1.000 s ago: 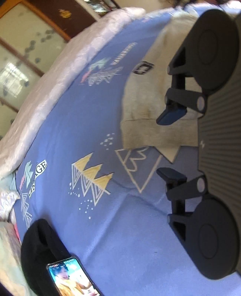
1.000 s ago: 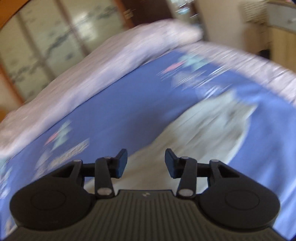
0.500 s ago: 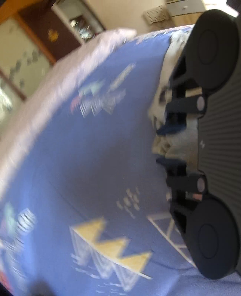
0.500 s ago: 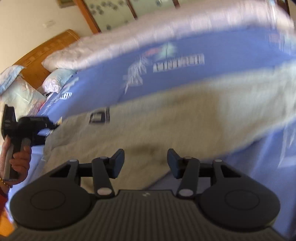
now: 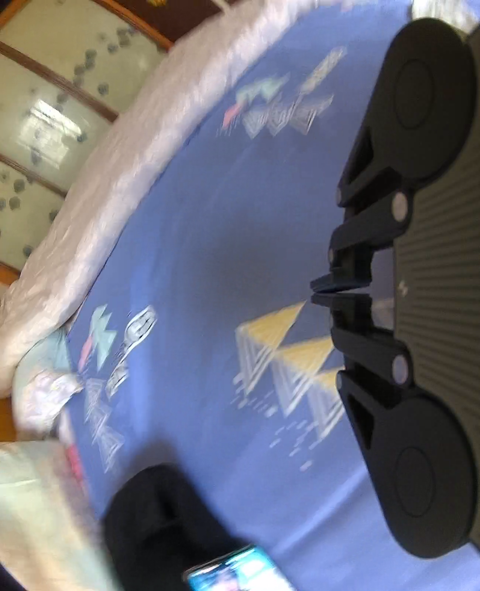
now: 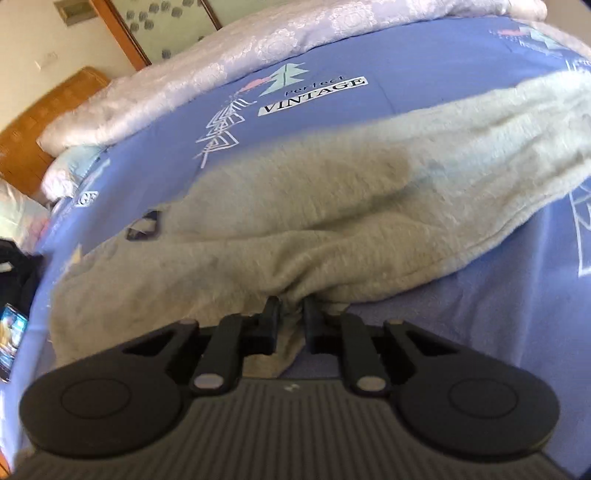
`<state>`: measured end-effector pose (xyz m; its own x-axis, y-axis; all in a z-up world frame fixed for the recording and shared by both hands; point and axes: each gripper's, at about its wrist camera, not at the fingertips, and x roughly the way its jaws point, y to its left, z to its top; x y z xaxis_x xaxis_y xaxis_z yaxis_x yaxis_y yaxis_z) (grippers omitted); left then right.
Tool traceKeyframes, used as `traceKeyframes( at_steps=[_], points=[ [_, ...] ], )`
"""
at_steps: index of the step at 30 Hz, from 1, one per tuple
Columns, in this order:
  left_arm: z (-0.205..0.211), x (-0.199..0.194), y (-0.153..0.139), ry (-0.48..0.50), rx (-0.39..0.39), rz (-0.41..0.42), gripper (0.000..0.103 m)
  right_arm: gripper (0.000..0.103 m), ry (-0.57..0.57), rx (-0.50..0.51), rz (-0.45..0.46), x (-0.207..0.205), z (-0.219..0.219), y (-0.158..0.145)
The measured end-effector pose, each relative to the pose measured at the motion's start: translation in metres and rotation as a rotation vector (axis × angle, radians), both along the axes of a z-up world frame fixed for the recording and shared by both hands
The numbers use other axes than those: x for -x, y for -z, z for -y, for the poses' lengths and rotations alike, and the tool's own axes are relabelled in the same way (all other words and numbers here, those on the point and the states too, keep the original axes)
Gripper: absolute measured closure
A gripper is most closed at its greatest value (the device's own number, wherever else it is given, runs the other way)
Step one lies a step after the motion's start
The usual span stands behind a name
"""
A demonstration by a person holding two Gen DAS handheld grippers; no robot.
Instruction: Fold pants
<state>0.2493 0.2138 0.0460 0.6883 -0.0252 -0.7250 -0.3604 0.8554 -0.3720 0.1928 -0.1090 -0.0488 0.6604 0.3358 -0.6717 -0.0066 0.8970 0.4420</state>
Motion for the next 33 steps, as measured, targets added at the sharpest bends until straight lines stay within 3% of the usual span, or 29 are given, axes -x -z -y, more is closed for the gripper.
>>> traceKeyframes(
  at_steps=[1, 3, 4, 6, 8, 11, 13, 15, 16, 17, 19, 22, 24, 26, 29, 33],
  points=[
    [0.003, 0.008, 0.001, 0.019, -0.002, 0.010, 0.095, 0.087, 0.008, -0.025, -0.007, 0.003, 0.005, 0.000],
    [0.013, 0.027, 0.004, 0.059, 0.002, 0.002, 0.063, 0.085, 0.049, -0.059, -0.026, 0.009, 0.019, 0.001],
    [0.015, 0.030, 0.007, 0.076, 0.013, 0.002, 0.058, 0.083, 0.081, -0.084, -0.028, 0.013, 0.030, 0.001],
    [0.022, 0.034, 0.014, 0.119, 0.028, -0.019, 0.038, 0.061, 0.159, -0.128, 0.002, 0.018, 0.049, 0.000],
    [0.032, 0.027, 0.022, 0.160, 0.026, -0.051, 0.026, 0.054, 0.280, -0.141, 0.028, 0.027, 0.075, -0.001],
    [0.043, 0.020, 0.030, 0.175, 0.028, -0.076, 0.025, 0.054, 0.425, -0.202, 0.004, 0.028, 0.104, 0.009],
    [0.050, 0.011, 0.036, 0.177, 0.077, -0.075, 0.030, 0.054, 0.445, -0.245, -0.023, 0.016, 0.110, 0.017],
    [0.057, 0.000, 0.042, 0.177, 0.078, -0.095, 0.077, 0.055, 0.417, -0.242, -0.042, 0.000, 0.102, 0.023],
    [0.060, -0.004, 0.046, 0.176, 0.081, -0.113, 0.080, 0.061, 0.401, -0.213, -0.033, -0.003, 0.096, 0.021],
    [0.060, -0.005, 0.046, 0.161, 0.080, -0.116, 0.083, 0.098, 0.376, -0.167, -0.027, -0.007, 0.089, 0.018],
    [0.061, -0.006, 0.041, 0.156, 0.069, -0.116, 0.083, 0.099, 0.411, -0.103, 0.025, 0.001, 0.096, 0.008],
    [0.068, -0.004, 0.040, 0.175, 0.028, -0.129, 0.071, 0.098, 0.518, -0.005, 0.072, 0.012, 0.117, 0.005],
    [0.073, 0.003, 0.034, 0.180, -0.014, -0.143, 0.049, 0.088, 0.508, -0.045, 0.003, 0.011, 0.123, 0.015],
    [0.070, 0.018, 0.024, 0.194, -0.024, -0.126, 0.045, 0.085, 0.492, -0.077, -0.019, 0.016, 0.122, 0.018],
    [0.055, 0.053, 0.009, 0.205, 0.001, -0.087, 0.034, 0.072, 0.449, -0.121, 0.016, 0.047, 0.119, 0.004],
    [0.033, 0.112, -0.003, 0.207, 0.015, -0.069, 0.022, 0.071, 0.372, -0.126, 0.068, 0.085, 0.115, -0.018]
  ],
)
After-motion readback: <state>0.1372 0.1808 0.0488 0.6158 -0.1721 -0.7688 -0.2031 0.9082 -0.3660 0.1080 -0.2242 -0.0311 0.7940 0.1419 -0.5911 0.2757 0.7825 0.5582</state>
